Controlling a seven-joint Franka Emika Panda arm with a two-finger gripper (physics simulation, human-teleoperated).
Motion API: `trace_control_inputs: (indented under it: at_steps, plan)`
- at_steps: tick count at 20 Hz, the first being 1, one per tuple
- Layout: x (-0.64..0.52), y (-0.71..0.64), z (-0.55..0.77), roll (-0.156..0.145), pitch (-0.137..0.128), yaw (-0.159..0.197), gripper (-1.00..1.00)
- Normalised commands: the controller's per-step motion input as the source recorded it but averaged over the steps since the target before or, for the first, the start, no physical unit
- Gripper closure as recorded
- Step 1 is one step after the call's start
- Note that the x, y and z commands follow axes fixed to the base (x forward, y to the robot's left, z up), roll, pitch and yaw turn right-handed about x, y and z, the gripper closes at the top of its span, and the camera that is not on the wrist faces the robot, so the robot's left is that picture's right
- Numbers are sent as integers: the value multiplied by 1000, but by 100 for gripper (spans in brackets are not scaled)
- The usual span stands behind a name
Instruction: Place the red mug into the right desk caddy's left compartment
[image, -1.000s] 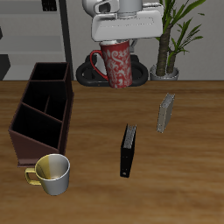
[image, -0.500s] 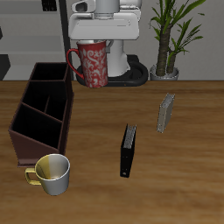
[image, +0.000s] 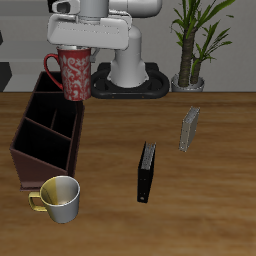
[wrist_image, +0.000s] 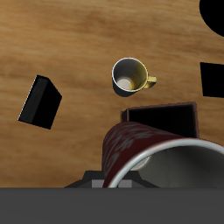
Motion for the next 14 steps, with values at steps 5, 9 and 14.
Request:
trace_control_inputs:
  at_steps: [5,9,14]
  plan:
    - [174,-589,67,-26,32,-27,100]
    - [145,-378,-114,-14,51,-6,100]
    - [124,-337,-158,30,31,13,100]
